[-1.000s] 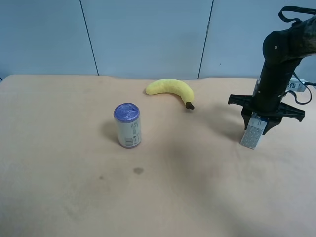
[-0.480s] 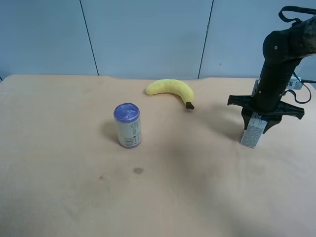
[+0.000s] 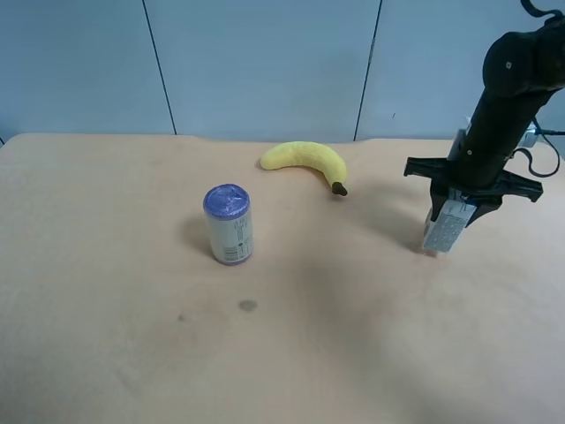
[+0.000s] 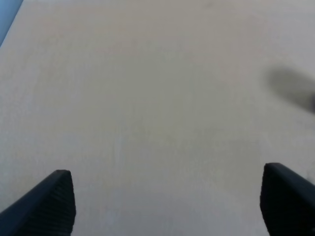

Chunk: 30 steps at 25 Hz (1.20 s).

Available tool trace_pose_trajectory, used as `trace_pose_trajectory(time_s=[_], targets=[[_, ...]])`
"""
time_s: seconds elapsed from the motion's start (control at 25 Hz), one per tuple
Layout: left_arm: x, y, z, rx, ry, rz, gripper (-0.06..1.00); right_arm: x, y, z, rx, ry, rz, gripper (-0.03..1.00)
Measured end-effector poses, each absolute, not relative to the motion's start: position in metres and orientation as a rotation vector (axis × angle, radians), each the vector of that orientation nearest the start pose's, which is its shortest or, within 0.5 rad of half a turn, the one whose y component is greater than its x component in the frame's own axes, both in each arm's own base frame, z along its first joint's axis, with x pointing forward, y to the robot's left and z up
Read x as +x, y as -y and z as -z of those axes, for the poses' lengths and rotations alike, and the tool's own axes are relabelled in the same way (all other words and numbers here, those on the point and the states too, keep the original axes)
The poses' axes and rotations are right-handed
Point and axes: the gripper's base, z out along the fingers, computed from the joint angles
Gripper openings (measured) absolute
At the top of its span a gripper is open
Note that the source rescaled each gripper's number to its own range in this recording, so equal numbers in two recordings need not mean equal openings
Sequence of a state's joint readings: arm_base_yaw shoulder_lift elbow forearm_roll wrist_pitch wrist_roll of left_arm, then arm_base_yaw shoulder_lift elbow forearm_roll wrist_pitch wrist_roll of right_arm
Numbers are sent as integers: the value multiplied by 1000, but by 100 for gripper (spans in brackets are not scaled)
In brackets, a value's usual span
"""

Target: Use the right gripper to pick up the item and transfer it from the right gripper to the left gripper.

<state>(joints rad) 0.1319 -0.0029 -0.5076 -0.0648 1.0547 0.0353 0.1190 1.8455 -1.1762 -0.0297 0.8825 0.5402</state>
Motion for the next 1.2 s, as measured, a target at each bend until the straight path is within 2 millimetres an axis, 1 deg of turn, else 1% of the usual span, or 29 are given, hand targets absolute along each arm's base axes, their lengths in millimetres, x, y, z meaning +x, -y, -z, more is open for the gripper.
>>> trace_pose_trajectory(time_s=[0.12,0.24,0.44,0.6,0.88,0.96,1.2], targets=[[-5,6,-280,-95,-2024,-28,100,340,-43,-184,574,-2971,-94,2],[-5,6,-280,-95,-2024,-28,100,338,-49,-189,527,-2985,-210,2],[-5,6,-280,-95,-2024,-28,100,336,-64,-195,459,-2998,-461,2],[-5,6,-280,-95,-2024,-28,100,335,-77,-200,345,-2984,-682,2],[-5,6,-280,-95,-2024,-28,100,332,-96,-214,123,-2895,-1030,2],[-5,6,-280,-95,-2024,-28,100,331,-99,-217,71,-2867,-1101,2],[-5,6,-280,-95,-2023,-28,100,329,-108,-226,-11,-2789,-1288,2]])
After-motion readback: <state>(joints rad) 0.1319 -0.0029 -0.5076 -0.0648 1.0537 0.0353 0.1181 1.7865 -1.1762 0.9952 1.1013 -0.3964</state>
